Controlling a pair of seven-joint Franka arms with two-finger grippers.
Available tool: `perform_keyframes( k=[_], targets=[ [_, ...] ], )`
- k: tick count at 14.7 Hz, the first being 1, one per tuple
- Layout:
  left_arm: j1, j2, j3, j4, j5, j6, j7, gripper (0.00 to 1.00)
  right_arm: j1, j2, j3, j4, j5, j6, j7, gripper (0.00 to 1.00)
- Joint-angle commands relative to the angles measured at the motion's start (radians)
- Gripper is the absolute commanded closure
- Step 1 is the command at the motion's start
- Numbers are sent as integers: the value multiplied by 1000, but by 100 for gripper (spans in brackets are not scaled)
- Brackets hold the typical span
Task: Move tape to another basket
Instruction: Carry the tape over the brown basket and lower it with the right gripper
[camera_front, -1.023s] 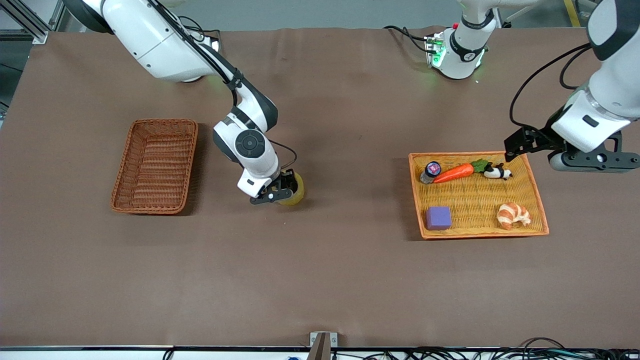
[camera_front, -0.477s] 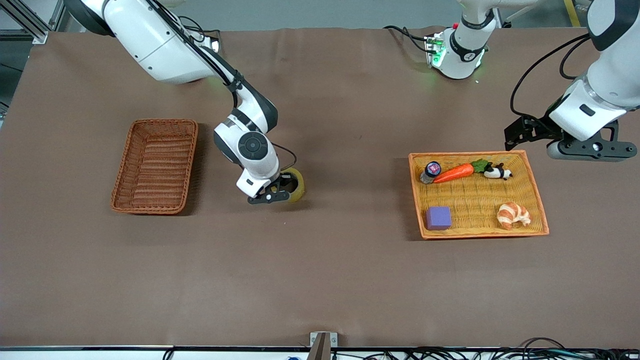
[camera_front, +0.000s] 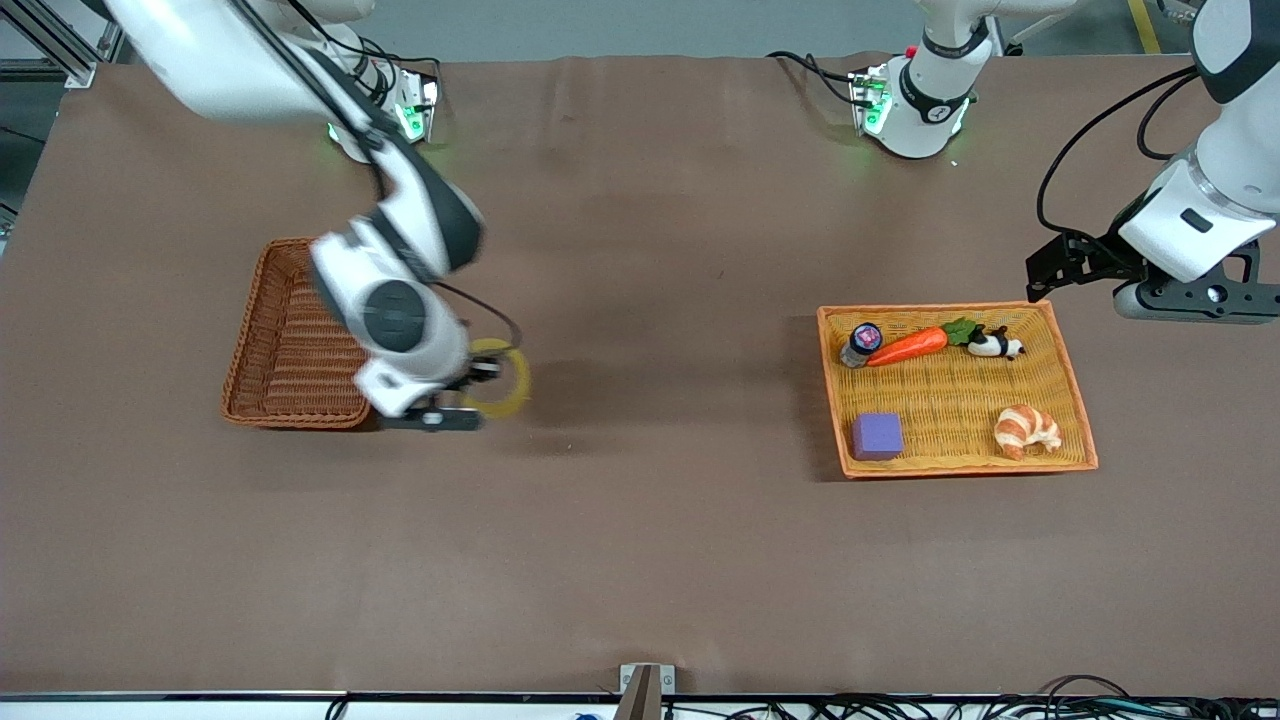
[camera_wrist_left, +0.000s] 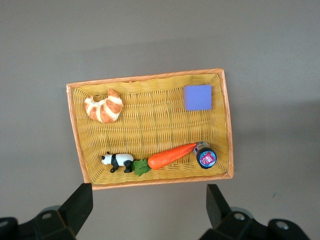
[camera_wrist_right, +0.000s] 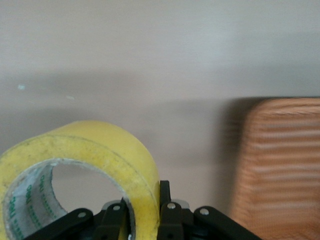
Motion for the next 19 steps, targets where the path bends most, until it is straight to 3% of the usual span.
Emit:
perform_keyframes(
  k=[1,4,8,11,13,17,18,19],
  targets=[
    [-10,-15,11,-6,20,12,-3,0,-10,-194,-153,-136,72,-37,-218,100],
    [-7,-14,9,-4,20,12,-3,0,-10,-328,-304,-330,75,59,-421,100],
    [-11,0,7,11,20,12,-3,0,-7,-439,-482,-691,76,419,-636,100],
    [-11,5,7,11,20,12,-3,0,-9,-434,-551,-858,76,651,-707,99],
    [-11,19,7,29,20,11,-6,0,-9,-414,-556,-929,76,780,-707,98],
    [-15,42,7,65,20,6,-3,0,-9,-323,-556,-937,76,886,-704,92],
    [-15,42,7,65,20,5,-3,0,-12,-310,-556,-936,76,894,-705,75],
    [-16,42,7,65,20,3,-5,0,-16,-307,-554,-931,76,892,-702,38]
  ],
)
